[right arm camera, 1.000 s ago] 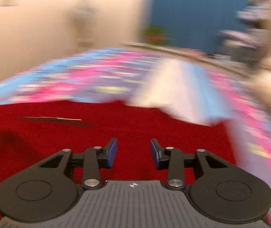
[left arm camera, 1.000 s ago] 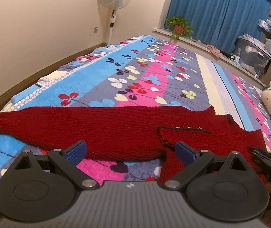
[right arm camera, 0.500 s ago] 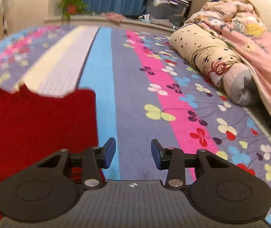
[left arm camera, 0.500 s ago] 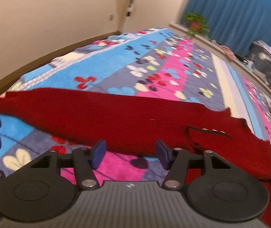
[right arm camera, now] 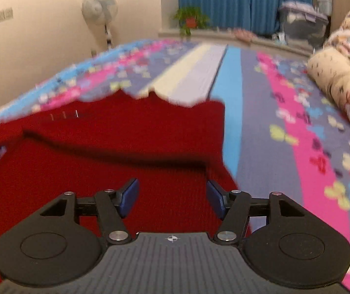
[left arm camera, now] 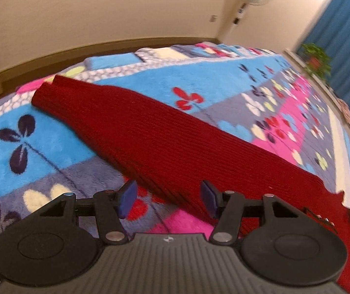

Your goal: Fold small clothes

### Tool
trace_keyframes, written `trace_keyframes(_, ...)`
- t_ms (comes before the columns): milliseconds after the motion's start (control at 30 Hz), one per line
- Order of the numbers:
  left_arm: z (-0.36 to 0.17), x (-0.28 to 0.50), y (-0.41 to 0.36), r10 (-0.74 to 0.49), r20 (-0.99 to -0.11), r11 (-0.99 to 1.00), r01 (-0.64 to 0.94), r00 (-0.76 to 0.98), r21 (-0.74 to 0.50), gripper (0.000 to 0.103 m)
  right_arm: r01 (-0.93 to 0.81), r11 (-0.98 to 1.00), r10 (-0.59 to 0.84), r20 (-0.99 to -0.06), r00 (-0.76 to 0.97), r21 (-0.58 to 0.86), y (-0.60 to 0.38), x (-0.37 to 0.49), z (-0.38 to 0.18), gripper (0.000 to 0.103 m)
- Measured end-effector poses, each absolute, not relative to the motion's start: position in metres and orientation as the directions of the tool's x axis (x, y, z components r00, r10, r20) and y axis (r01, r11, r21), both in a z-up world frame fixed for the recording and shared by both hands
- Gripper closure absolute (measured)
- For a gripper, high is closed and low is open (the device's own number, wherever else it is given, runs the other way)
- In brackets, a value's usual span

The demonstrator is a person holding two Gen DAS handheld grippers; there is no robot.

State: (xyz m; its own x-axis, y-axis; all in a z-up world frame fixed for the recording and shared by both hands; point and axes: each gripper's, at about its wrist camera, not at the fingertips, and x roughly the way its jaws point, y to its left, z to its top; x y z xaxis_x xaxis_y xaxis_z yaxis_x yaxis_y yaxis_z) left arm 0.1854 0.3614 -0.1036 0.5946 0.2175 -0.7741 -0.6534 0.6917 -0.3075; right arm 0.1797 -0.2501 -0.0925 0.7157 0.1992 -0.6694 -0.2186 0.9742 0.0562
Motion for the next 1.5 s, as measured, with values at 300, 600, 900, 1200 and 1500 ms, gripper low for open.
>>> trace_keyframes(300,-0.115,0.195,0.374,0.269,-0.795,0.602,-0.739,0.544,-0.302,0.074,-0.223,0.974,0.105,-0.795,0.598,-0.040,-0.230,0.204,-0.130,0.040)
trace_keyframes(600,-0.046,0.219,0.282,0.360,-0.538,0.817,-0.536,0.762,-0.212,0.094,-0.247,0.967,0.103,-0.796,0.597,-0.060,-0.228,0.205,-0.131,0.040)
trace_keyframes(900,-0.014,0.223,0.111,-0.325,-0.347,0.935,0.245,0.880,-0.255,0.079,-0.248,0.967,0.110,-0.765,0.634,-0.066,-0.228,0.200,-0.133,0.040)
trace_keyframes(1200,-0.027,0.232,0.190,-0.151,-0.434,0.928,-0.023,0.888,-0.371,0.073,-0.246,0.968,0.137,-0.703,0.698,-0.055,-0.225,0.192,-0.124,0.051)
trace_keyframes(1500,-0.055,0.244,0.225,-0.042,-0.676,0.951,-0.179,0.736,-0.254,0.073,-0.282,0.942,0.333,-0.580,0.744,0.180,-0.155,0.234,-0.068,0.043)
